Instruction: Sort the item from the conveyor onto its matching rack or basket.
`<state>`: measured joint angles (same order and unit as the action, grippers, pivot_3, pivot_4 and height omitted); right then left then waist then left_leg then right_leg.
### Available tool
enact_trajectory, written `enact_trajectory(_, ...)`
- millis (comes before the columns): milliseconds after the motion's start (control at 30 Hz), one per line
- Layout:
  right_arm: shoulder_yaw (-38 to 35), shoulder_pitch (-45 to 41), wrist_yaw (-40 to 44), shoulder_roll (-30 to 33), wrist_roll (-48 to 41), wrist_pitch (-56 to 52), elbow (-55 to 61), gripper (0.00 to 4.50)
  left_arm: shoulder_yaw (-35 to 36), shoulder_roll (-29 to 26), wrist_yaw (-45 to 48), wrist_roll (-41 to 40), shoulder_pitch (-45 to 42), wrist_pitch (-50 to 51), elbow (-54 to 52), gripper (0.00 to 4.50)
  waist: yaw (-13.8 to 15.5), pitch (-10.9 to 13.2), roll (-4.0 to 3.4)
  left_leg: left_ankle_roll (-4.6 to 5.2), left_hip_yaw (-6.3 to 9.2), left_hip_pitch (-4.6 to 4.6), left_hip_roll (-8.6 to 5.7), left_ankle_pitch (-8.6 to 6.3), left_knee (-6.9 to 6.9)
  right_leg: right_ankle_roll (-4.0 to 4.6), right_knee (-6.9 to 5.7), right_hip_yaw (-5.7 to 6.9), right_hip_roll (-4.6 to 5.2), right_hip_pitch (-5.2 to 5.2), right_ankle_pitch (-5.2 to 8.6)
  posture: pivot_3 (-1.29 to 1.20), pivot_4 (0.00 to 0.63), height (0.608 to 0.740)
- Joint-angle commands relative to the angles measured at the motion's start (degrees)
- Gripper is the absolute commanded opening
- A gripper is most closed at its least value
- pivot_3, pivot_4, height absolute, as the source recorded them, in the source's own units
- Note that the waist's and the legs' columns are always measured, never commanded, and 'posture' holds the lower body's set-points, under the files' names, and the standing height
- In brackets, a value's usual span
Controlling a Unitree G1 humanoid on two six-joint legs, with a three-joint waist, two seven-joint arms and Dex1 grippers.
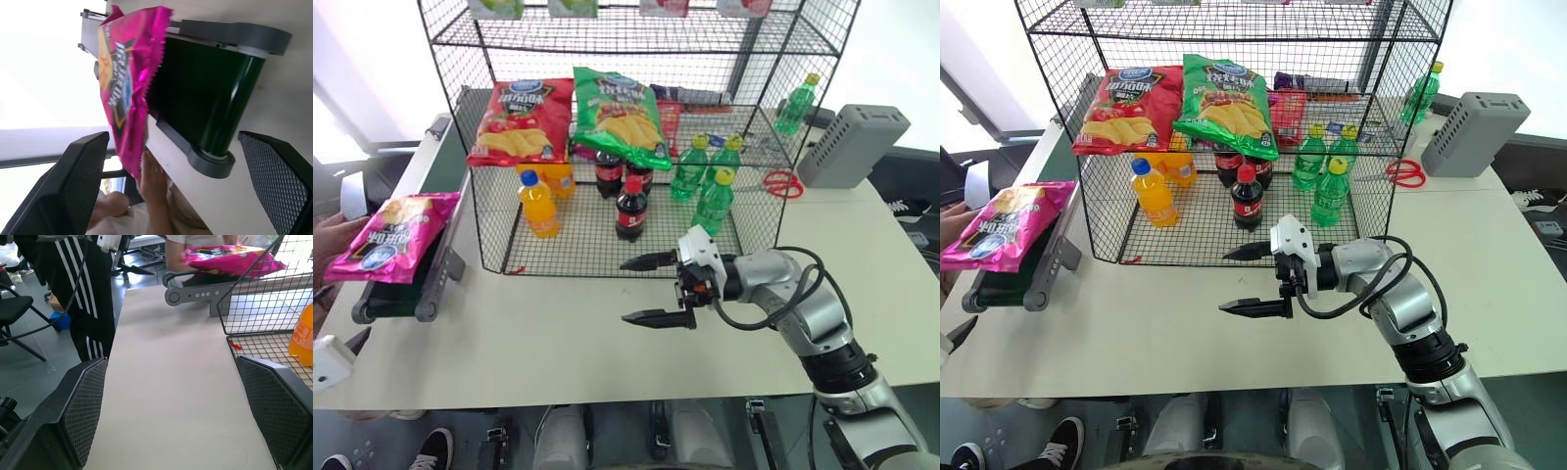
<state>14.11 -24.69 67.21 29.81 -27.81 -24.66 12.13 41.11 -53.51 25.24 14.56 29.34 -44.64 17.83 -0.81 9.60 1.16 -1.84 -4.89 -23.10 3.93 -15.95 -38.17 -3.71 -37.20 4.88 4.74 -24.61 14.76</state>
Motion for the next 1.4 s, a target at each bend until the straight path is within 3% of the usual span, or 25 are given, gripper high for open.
enact_trajectory(33,-1.27,0.07,-0.29,0.01,0.26,1.90,1.20,4.38,-0.80,-1.56,-1.07,-0.15,-0.71,-0.05,0.74,4.50,0.00,0.00,-0.01,0.00,-0.01,0.00,0.00,0.00,0.00,0.00,0.00,0.00,0.01,0.00,0.00,0.00,0.150,0.740)
enact_trajectory(433,-1.78,0.52,-2.00,0.64,0.83,2.52,1.66,4.38,-7.64,-3.34,0.16,-2.97,-7.25,1.98,3.89,4.50,0.07,0.00,0.00,0.00,-0.03,0.00,-0.01,0.00,0.00,-0.01,-0.01,0.00,0.01,0.00,-0.01,0.00,0.150,0.740)
enact_trajectory(567,-2.46,0.60,-2.59,1.05,0.88,2.65,1.62,4.50,-8.65,-3.69,2.88,-6.40,-7.43,1.96,3.78,3.34,-0.07,0.00,0.01,0.00,-0.03,0.00,0.00,0.00,0.00,-0.01,-0.02,0.00,0.00,-0.01,-0.01,0.00,0.150,0.740)
enact_trajectory(767,-3.27,0.66,-2.67,1.60,2.22,4.30,-0.17,4.50,-8.30,-3.60,4.02,-8.89,-7.48,1.93,3.93,0.24,0.02,0.00,0.00,0.00,-0.04,0.00,0.00,0.00,0.00,-0.01,-0.03,0.00,0.00,-0.01,-0.01,0.00,0.150,0.740)
enact_trajectory(800,-3.19,0.74,-2.66,1.56,2.25,4.41,-0.06,4.50,-7.91,-3.45,3.98,-9.48,-7.59,2.27,3.81,0.03,0.02,0.00,0.00,0.00,-0.04,0.01,0.00,0.00,0.00,-0.01,-0.03,0.00,0.00,-0.01,-0.01,0.00,0.150,0.740)
enact_trajectory(933,-2.71,0.75,-3.03,0.81,2.76,5.29,-0.17,4.50,-5.89,-2.13,5.00,-15.30,-8.17,5.72,2.17,0.03,-0.01,0.00,0.01,0.00,-0.04,0.00,0.00,0.00,0.00,-0.01,-0.03,0.00,0.00,-0.01,-0.01,0.00,0.150,0.740)
enact_trajectory(1033,-2.29,0.54,-2.82,0.58,3.37,6.01,-0.74,4.50,-3.99,-1.20,8.26,-23.07,-7.53,10.19,-2.17,0.03,0.00,0.00,0.01,0.00,-0.03,0.00,0.00,0.00,0.00,-0.01,-0.04,0.00,0.00,-0.01,-0.01,0.00,0.150,0.740)
enact_trajectory(1167,-2.46,0.32,-2.05,0.50,3.59,6.87,-1.75,4.50,1.94,1.27,18.76,-44.30,-4.20,20.12,-14.39,0.03,-0.06,-0.01,0.04,0.00,-0.02,-0.01,0.01,0.00,-0.01,-0.01,-0.03,0.00,0.01,0.00,-0.01,0.00,0.150,0.740)
enact_trajectory(1400,-4.91,-1.08,0.55,1.68,1.32,6.14,-4.00,4.50,16.83,1.80,31.88,-89.01,10.04,61.90,-35.73,0.03,-0.30,0.02,0.01,0.00,0.04,0.02,0.01,0.00,-0.02,-0.01,-0.03,-0.02,-0.02,0.02,-0.01,0.00,0.150,0.740)
